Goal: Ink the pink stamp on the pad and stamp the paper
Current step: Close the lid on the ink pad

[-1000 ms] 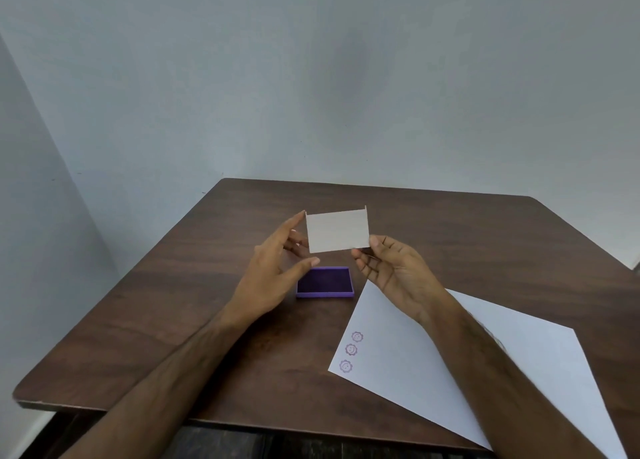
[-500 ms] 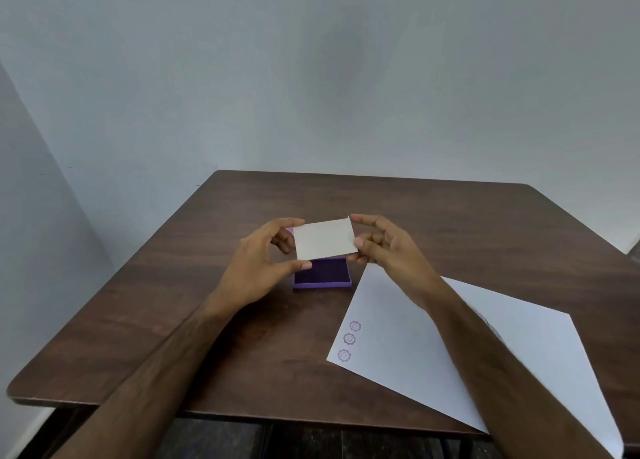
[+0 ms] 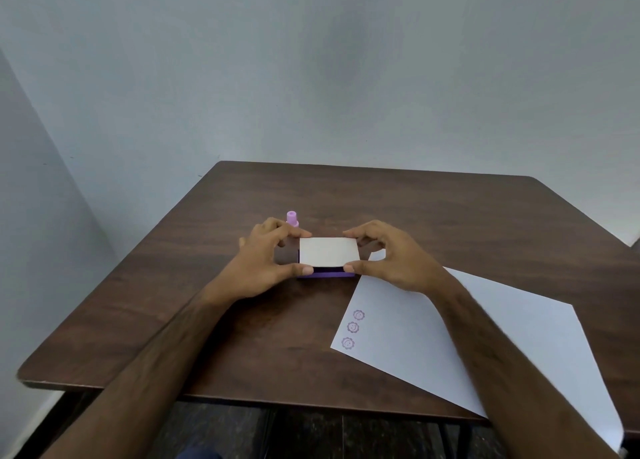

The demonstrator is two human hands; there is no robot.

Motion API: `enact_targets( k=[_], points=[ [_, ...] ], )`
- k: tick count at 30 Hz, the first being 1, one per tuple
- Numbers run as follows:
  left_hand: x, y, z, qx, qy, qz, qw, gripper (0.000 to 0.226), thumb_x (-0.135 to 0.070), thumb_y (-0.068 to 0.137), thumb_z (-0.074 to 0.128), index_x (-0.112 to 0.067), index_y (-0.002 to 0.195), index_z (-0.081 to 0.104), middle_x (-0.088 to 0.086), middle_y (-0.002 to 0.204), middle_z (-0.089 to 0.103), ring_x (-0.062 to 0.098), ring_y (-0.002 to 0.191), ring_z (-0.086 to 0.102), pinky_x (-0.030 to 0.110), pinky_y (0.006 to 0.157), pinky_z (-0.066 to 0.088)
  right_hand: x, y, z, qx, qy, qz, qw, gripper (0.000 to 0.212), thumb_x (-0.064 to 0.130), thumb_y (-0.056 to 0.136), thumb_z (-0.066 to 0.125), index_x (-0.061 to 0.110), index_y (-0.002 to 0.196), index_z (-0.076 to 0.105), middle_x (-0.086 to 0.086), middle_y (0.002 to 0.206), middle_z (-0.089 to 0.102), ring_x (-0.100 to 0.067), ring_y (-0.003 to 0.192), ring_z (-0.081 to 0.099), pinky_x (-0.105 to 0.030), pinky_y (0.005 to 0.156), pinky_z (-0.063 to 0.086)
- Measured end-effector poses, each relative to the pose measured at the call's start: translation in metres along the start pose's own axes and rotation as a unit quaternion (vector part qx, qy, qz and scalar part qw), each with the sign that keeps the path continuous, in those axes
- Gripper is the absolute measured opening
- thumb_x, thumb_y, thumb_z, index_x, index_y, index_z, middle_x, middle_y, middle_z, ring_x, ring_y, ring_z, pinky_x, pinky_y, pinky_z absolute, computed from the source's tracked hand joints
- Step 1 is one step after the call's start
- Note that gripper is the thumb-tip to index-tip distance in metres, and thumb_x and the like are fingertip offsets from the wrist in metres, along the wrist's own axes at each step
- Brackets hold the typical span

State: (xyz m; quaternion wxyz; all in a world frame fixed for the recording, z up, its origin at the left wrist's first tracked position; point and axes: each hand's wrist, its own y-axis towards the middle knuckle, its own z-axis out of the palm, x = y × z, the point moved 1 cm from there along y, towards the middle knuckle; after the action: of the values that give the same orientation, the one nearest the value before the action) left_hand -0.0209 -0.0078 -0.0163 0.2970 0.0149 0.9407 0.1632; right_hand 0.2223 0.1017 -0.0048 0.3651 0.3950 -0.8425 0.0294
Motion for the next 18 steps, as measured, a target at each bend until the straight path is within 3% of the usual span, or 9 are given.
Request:
enact_targets(
  k=[4, 11, 15, 18],
  points=[
    [0.003, 0.001, 0.001, 0.017, 0.030, -0.005, 0.999, 0.056, -0.055, 0.078, 0.077, -0.044, 0.128, 0.056, -0.017, 0.128, 0.045, 0.007, 0.111, 0.045, 0.042, 0.097, 0.026, -0.001, 0.000, 0.005, 0.013, -0.028, -0.007, 0.999, 0.057, 0.042, 0.079, 0.080, 0.029, 0.131, 0.061, 0.010, 0.127, 0.058, -0.009, 0.111, 0.055, -0.033, 0.097, 0.050],
    [0.008, 0.002, 0.004, 0.046, 0.044, -0.018, 0.998, 0.055, -0.057, 0.079, 0.074, -0.044, 0.129, 0.053, -0.016, 0.131, 0.050, 0.008, 0.116, 0.044, 0.042, 0.098, 0.027, -0.003, 0.003, 0.008, 0.028, -0.045, -0.001, 0.999, 0.056, 0.044, 0.079, 0.079, 0.030, 0.130, 0.061, 0.011, 0.128, 0.056, -0.002, 0.108, 0.052, -0.018, 0.089, 0.041],
    [0.011, 0.003, 0.006, 0.050, 0.055, -0.020, 0.997, 0.054, -0.060, 0.080, 0.072, -0.046, 0.128, 0.053, -0.017, 0.126, 0.052, 0.008, 0.117, 0.042, 0.039, 0.092, 0.025, -0.002, 0.003, 0.009, 0.037, -0.049, 0.007, 0.998, 0.054, 0.043, 0.080, 0.078, 0.029, 0.129, 0.060, 0.007, 0.129, 0.057, -0.008, 0.111, 0.054, -0.028, 0.097, 0.047],
    [0.013, 0.003, 0.007, 0.053, 0.058, -0.020, 0.997, 0.052, -0.059, 0.080, 0.072, -0.046, 0.127, 0.053, -0.018, 0.125, 0.052, 0.007, 0.117, 0.041, 0.038, 0.091, 0.023, -0.002, 0.003, 0.009, 0.038, -0.052, 0.007, 0.998, 0.053, 0.044, 0.081, 0.078, 0.030, 0.129, 0.060, 0.008, 0.130, 0.058, -0.007, 0.111, 0.052, -0.025, 0.095, 0.045]
  ],
)
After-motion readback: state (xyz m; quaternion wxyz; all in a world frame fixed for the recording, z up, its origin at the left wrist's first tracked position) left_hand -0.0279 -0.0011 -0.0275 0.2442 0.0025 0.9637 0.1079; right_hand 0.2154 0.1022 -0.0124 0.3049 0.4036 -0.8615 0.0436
